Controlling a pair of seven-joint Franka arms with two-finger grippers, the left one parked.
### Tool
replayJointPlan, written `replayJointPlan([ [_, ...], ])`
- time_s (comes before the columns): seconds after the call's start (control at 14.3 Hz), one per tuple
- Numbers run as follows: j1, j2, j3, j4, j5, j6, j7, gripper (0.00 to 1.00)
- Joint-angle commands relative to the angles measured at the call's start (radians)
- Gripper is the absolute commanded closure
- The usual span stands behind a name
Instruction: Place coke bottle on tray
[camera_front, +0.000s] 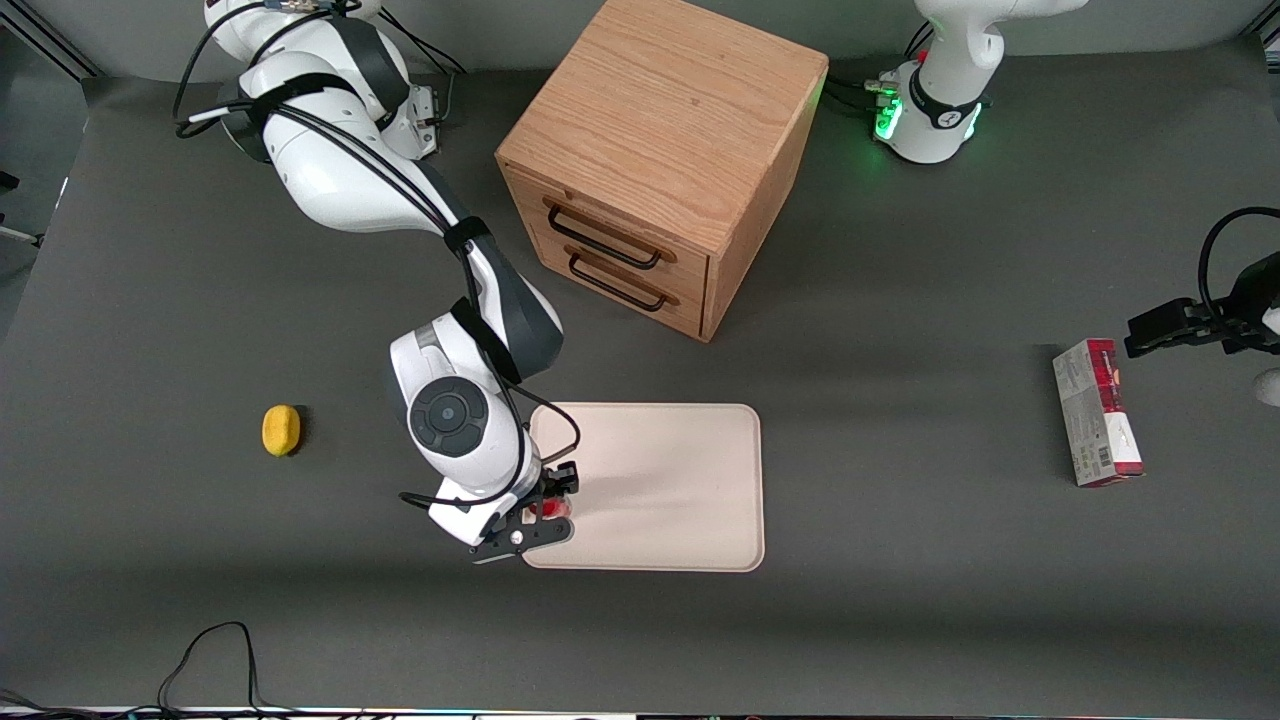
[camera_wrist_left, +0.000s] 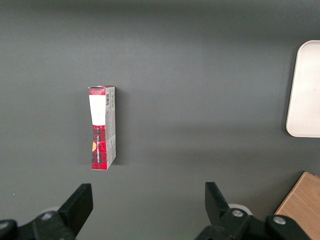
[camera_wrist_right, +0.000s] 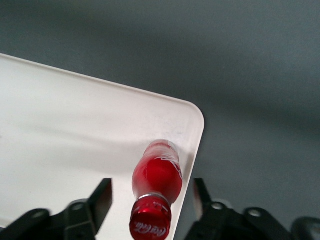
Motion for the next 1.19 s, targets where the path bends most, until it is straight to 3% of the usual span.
replayJointPlan([
  [0.0, 0.007, -0.056, -0.005, 0.023, -0.018, -0.075, 0.011, 0.00],
  [0.42, 0.009, -0.290, -0.003, 0.017, -0.010, -0.319, 0.011, 0.00],
  [0.56, -0.002, -0.404, -0.011, -0.060, -0.007, -0.410, 0.002, 0.00],
  [0.77, -0.112, -0.614, -0.015, -0.306, 0.016, -0.399, -0.043, 0.00],
  [0.91, -0.222, -0.701, -0.026, -0.413, 0.093, -0.387, -0.140, 0.00],
  [1.12, -0.288, -0.813, -0.080, -0.582, 0.119, -0.305, -0.229, 0.00],
])
